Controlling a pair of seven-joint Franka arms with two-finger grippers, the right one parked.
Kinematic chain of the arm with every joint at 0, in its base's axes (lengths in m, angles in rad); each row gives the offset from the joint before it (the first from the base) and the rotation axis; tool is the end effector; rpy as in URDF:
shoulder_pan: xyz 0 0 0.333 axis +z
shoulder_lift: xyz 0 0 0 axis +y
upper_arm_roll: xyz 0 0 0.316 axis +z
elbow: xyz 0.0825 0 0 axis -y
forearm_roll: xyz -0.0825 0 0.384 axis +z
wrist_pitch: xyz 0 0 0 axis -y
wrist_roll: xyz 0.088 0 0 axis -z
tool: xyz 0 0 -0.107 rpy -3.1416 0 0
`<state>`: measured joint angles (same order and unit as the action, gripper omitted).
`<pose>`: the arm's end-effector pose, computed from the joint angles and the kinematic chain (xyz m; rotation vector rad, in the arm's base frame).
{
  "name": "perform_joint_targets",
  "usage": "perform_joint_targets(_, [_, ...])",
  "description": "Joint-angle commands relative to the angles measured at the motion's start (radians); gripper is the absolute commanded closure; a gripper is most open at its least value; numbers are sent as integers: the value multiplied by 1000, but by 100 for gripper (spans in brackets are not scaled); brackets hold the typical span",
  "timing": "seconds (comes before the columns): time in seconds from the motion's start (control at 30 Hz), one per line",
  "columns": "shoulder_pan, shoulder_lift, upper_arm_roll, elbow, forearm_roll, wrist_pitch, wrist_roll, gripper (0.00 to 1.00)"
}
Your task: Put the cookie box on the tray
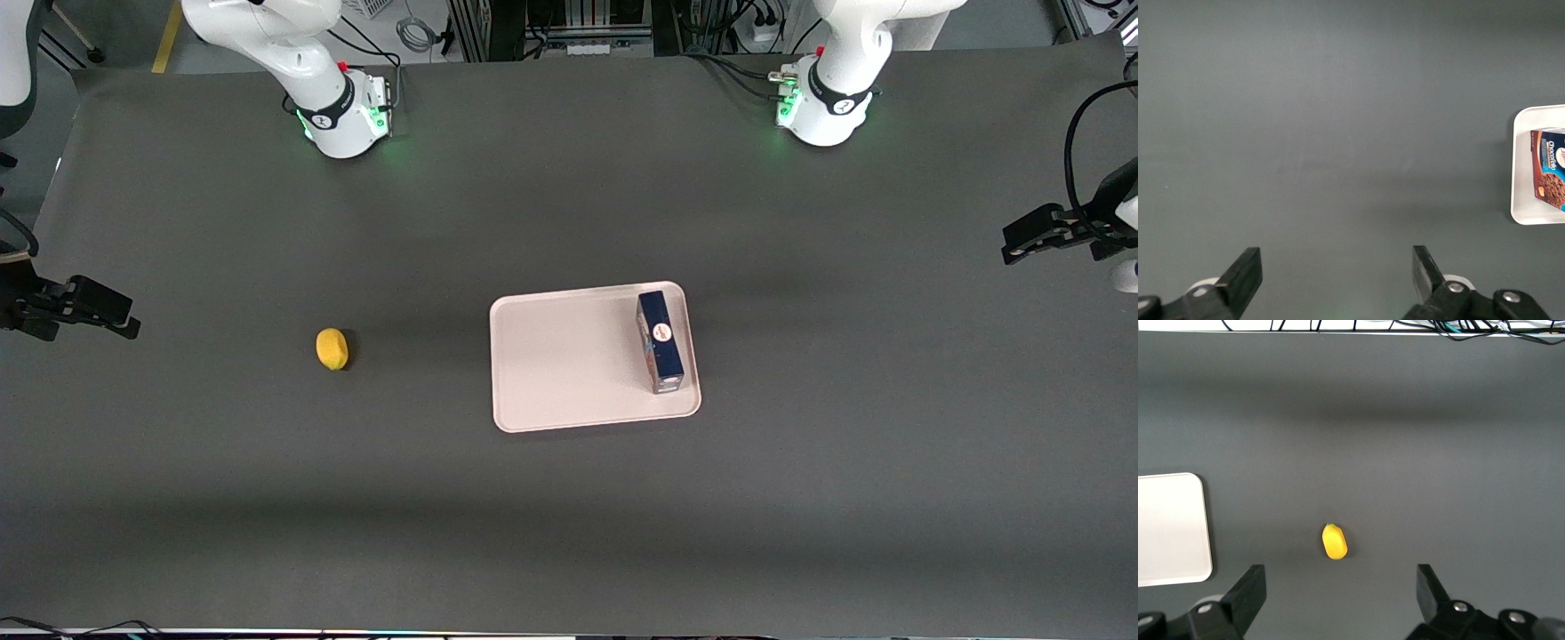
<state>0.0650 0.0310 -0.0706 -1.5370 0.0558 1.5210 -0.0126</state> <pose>0.5589 0.0037 0.6191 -3.0867 -0.0130 0.0717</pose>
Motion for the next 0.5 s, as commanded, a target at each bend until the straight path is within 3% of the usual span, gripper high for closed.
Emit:
perform_joint_targets(0.0, [-33, -36, 15, -32, -8, -8, -10, 0])
perform_joint_targets(0.47, [-40, -37, 20, -31, -4, -8, -20, 0])
